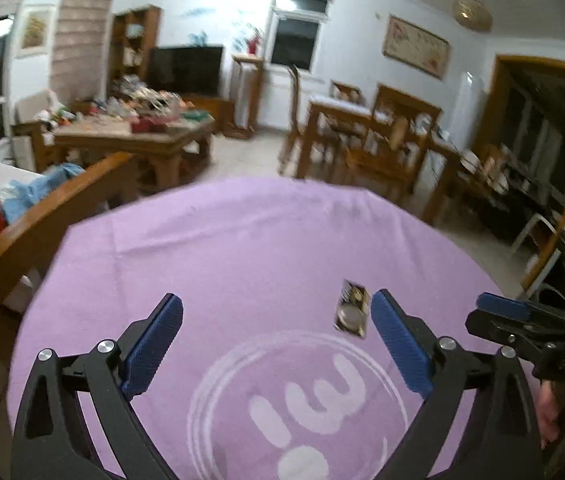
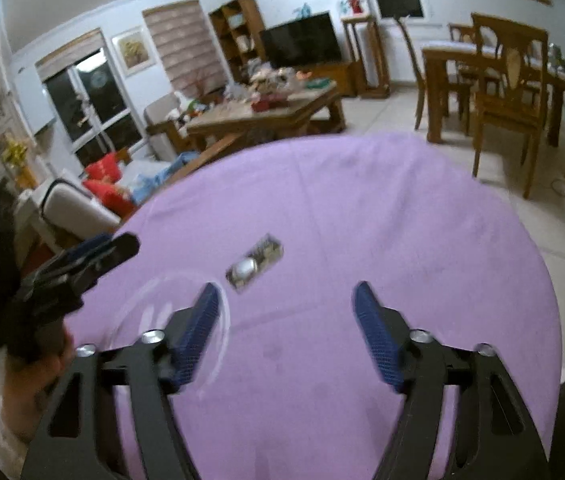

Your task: Collect trash

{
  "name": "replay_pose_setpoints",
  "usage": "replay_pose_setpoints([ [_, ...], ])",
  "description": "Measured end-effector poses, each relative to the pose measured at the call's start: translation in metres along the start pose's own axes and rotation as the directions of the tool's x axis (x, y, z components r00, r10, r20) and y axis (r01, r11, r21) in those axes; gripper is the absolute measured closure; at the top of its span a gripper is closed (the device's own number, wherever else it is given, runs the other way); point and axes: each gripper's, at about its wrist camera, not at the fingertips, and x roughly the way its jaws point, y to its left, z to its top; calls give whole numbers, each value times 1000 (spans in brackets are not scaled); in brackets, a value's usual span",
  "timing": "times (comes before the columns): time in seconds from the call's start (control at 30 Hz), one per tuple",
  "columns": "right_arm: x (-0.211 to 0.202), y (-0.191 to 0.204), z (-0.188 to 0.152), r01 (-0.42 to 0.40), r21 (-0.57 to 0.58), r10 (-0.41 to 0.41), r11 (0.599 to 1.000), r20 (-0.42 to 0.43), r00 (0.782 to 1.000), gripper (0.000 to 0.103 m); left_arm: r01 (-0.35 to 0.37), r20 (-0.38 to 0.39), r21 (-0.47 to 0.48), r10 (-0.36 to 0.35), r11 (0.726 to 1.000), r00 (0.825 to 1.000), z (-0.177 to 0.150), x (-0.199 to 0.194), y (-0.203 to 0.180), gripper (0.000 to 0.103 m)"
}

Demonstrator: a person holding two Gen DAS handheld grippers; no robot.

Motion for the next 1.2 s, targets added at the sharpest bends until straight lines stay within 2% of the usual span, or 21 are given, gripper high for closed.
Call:
replay_pose_setpoints([
  [0.03,-2,6,5,11,1,-11,1000,50,999,17,-18,21,-2,18,1000,1000,1,-2,-1,6],
  [0.17,-2,14,17,70,5,-70,998,192,979,7,-69,56,5,69,998,996,0,-6,5,5],
  [0.3,2,5,25,108,28,-111,994,264,958,5,-71,59,0,71,997,996,1,-6,7,5],
  [0.37,3,5,25,133,19,-132,991,296,946,5,-108,47,-9,108,994,993,1,-4,10,5],
  [0.57,12,0,22,173,0,-166,985,286,944,5,-190,22,-39,191,981,981,2,1,16,5],
  [0.9,2,7,11,157,-54,-129,986,348,929,5,-188,78,-62,192,980,978,2,-12,21,5],
  [1.2,-4,5,5,134,-41,-111,990,348,931,5,-218,101,-39,221,975,970,4,-15,18,5],
])
